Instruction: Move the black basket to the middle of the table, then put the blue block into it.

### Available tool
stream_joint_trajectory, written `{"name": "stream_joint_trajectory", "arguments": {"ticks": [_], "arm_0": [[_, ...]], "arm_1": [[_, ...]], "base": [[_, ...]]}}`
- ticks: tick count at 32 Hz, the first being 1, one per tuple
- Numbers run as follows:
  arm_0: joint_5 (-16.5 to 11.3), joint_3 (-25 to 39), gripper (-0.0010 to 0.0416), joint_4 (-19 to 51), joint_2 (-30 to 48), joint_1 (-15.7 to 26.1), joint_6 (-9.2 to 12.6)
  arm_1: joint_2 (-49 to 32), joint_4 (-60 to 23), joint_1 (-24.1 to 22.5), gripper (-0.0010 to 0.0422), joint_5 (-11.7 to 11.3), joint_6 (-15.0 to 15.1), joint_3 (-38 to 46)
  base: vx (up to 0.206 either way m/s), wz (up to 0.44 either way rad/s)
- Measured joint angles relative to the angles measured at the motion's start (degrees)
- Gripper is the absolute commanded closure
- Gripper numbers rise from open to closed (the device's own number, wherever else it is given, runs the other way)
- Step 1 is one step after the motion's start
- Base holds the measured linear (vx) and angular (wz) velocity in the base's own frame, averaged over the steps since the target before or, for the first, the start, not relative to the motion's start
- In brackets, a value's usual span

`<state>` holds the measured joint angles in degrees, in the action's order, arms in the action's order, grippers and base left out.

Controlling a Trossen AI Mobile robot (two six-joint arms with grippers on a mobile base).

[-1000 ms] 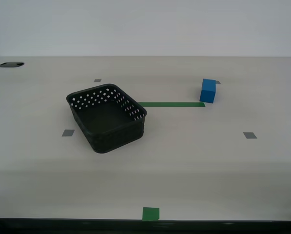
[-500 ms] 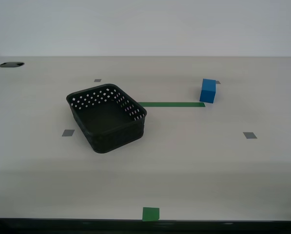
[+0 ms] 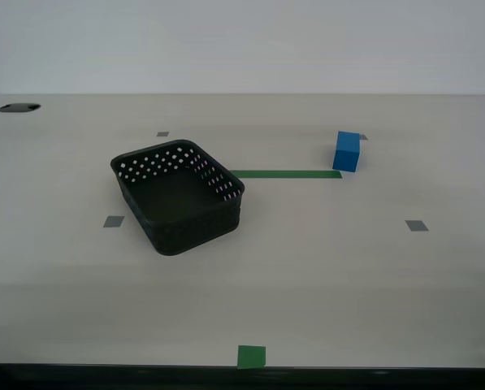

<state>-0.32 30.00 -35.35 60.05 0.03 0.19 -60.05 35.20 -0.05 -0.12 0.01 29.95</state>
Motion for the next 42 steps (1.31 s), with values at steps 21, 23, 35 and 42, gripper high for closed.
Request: {"name": "stream_joint_trajectory", "arguments": {"ticks": [21, 23, 35, 42], "arm_0": [[0.0, 17.4, 0.0406, 35.3, 0.1, 0.4, 0.7], [0.0, 19.3, 0.0405, 39.0, 0.1, 0.4, 0.7], [0.0, 21.5, 0.0406, 55.6, 0.1, 0.4, 0.7], [0.0, 21.5, 0.0405, 55.5, 0.1, 0.4, 0.7]], "arm_1": [[0.0, -58.4, -0.1, 0.0412, 0.0, -15.2, 20.5], [-0.1, -62.8, -0.2, 0.0412, 0.4, -16.5, 20.5], [-5.4, -76.2, -5.2, 0.0412, 7.0, -23.9, 20.4], [-15.1, -75.3, -13.9, 0.0412, 7.0, -27.3, 20.5]], "base": [[0.0, 0.0], [0.0, 0.0], [0.0, 0.0], [0.0, 0.0]]}}
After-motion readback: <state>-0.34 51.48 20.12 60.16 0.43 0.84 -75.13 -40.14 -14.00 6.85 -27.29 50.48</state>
